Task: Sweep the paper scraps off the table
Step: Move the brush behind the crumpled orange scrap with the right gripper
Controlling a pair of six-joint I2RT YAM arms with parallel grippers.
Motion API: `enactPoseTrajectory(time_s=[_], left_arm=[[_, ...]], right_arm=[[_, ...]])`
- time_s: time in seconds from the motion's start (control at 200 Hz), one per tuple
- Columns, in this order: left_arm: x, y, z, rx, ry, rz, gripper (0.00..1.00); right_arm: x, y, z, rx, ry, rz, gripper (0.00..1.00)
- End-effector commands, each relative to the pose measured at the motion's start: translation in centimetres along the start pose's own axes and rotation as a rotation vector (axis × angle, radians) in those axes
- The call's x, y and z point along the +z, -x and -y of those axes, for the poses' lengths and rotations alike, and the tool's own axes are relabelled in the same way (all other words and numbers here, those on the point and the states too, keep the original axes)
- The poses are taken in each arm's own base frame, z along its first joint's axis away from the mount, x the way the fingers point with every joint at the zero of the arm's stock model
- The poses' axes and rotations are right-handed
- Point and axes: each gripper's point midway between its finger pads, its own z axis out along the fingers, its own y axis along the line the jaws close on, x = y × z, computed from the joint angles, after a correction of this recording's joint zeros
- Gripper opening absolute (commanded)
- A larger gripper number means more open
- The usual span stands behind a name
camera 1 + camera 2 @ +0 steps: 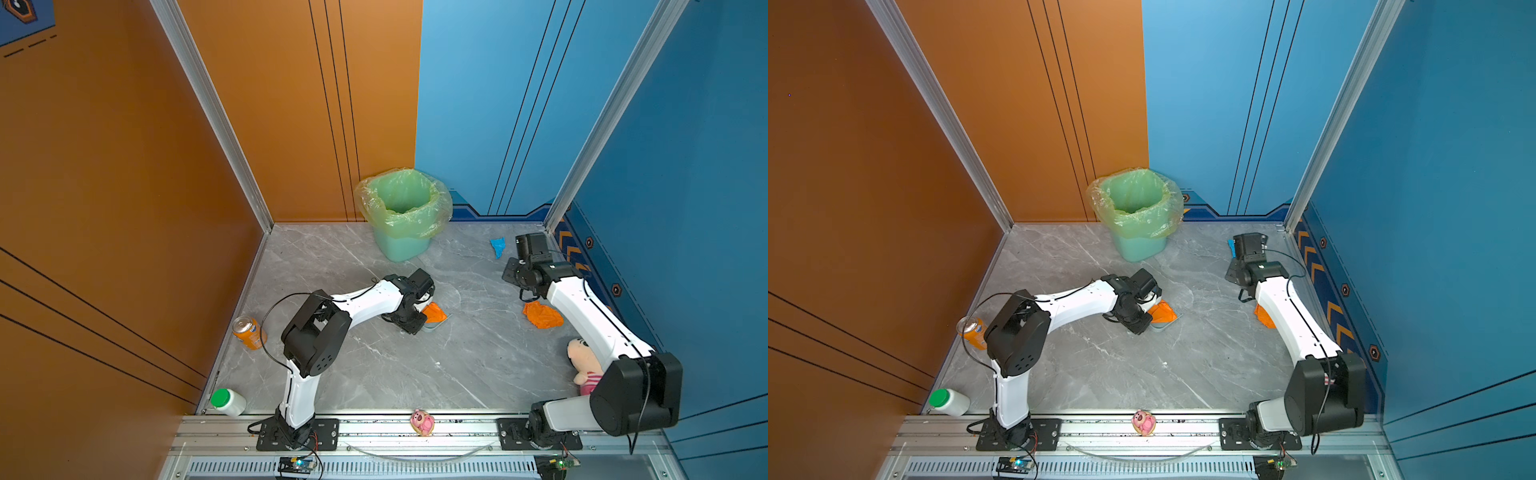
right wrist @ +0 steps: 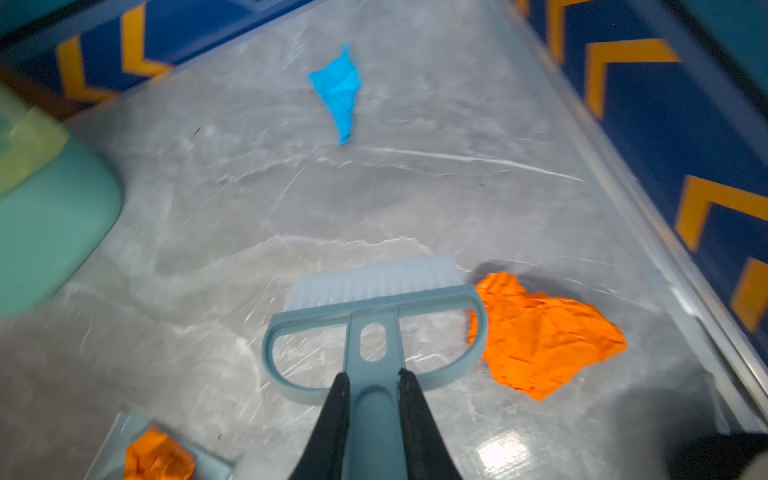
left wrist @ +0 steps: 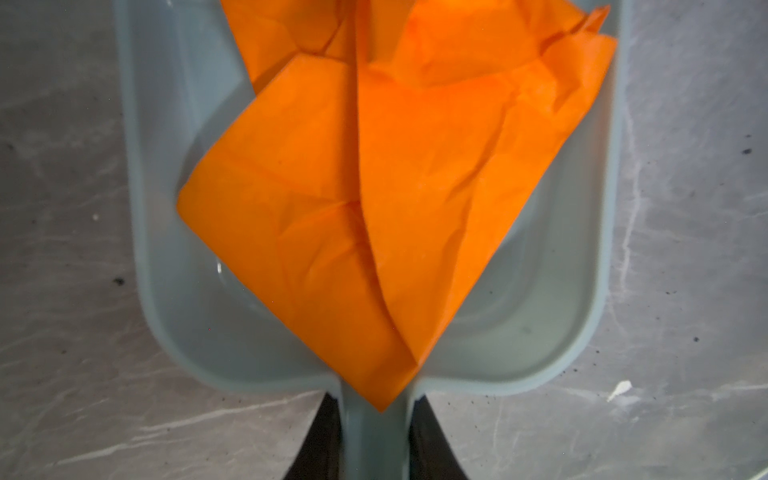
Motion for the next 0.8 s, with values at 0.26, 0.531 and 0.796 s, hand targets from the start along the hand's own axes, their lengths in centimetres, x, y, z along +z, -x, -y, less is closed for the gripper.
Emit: enactPoseTrajectory(time_s=[0.26, 0.531, 0.796], left_arm=[[0.6, -0.2, 0.2, 0.024, 0.01, -0.023, 0.0], [0.6, -0.4, 0.1, 0.015, 0.015, -0.029, 0.0], [0.4, -0.2, 0.0, 0.017, 0.026, -0.02, 0.0]], right_arm=[[1.8, -3.9, 7.4, 0.182, -0.198, -0.063, 0.0], [4.6, -8.7, 5.2, 0.248, -0.087, -0.202, 0.0], [6.2, -9.5, -1.8, 0.268, 0.136, -0.277, 0.0]])
